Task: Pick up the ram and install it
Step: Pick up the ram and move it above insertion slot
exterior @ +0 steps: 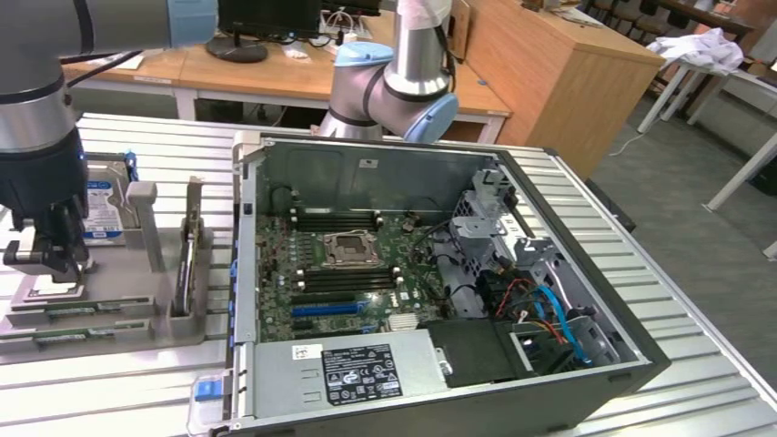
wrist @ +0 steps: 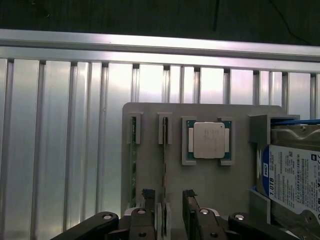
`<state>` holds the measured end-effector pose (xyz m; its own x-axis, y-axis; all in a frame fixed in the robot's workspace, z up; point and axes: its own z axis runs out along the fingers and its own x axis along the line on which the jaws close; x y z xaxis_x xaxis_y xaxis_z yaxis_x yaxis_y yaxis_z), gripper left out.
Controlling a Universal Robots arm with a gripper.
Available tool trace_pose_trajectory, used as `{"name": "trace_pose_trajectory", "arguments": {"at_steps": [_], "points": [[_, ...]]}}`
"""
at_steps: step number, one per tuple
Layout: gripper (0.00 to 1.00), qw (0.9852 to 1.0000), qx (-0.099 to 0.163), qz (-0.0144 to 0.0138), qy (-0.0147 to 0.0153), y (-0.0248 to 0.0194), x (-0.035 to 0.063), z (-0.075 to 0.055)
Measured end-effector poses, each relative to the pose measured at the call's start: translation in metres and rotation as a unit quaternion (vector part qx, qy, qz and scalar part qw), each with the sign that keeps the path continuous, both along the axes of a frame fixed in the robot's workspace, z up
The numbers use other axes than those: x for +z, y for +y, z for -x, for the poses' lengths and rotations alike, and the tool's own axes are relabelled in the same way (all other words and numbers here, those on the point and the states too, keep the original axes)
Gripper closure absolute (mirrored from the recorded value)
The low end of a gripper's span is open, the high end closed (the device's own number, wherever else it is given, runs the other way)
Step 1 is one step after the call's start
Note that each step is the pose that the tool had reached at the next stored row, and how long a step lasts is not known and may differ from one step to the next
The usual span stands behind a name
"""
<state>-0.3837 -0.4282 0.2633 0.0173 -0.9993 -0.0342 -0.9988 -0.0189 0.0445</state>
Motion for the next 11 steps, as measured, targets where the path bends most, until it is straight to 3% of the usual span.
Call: {"name": "trace_pose_trajectory", "arguments": {"at_steps": [11], "points": [[0.64,1.0,0.0,0.0,0.0,-0.0003,-0.0113,0.0]]}}
